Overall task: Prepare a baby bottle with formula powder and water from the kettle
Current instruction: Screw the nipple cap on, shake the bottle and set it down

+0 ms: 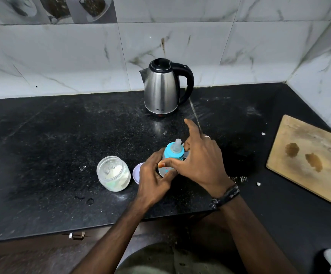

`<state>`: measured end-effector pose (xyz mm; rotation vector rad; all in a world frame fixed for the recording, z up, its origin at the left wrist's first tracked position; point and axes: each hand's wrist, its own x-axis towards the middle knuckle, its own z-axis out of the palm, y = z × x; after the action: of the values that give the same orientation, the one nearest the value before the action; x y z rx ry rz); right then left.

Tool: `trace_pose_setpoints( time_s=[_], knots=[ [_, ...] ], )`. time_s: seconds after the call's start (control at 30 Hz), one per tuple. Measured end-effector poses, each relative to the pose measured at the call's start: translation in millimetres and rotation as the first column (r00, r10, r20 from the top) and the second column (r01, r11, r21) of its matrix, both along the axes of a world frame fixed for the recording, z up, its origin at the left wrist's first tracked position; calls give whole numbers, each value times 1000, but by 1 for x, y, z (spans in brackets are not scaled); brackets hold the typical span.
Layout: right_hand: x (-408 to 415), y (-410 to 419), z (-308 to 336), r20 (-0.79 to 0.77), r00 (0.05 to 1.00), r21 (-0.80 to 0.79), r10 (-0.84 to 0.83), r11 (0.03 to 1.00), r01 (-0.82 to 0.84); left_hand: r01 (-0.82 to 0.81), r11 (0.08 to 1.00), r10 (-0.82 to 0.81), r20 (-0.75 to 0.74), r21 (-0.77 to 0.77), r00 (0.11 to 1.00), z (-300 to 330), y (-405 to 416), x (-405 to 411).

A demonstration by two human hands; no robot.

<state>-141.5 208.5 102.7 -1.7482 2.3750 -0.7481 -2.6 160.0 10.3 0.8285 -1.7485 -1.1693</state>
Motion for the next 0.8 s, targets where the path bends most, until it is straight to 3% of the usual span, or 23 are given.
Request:
trace_pose_setpoints(
  time_s=[0.07,0.17,0.23,0.37,0.47,0.63,0.67,0.73,0.8],
  knots=[
    [0,0,0,18,1000,51,18,999,-18,6,1000,-6,-8,-16,1000,1,-1,0],
    [-6,2,2,377,917,47,128,987,-157,-7,1000,6,-28,-22,1000,5,-2,0],
    [-10,3,1,481,856,13,192,974,-226,-15,1000,15,-25,-19,1000,7,-2,1],
    [-8,2,-3,494,845,-88,205,979,-186,-15,1000,15,-25,-19,1000,14,-1,1],
    [-1,2,-2,397,911,-147,114,987,-60,-18,999,17,-21,-41,1000,13,-1,2],
    [12,5,5,143,988,-76,-63,994,74,-28,999,28,-27,-30,999,9,-1,3],
    [12,6,5,161,986,-57,-52,996,62,-25,999,25,-31,-27,999,8,-1,3],
    [7,7,1,346,937,-29,45,999,-38,-26,999,25,-34,-28,999,7,-2,4],
    [1,6,-6,562,810,-51,169,984,-171,-28,999,28,-16,-24,999,5,-3,5]
  ],
)
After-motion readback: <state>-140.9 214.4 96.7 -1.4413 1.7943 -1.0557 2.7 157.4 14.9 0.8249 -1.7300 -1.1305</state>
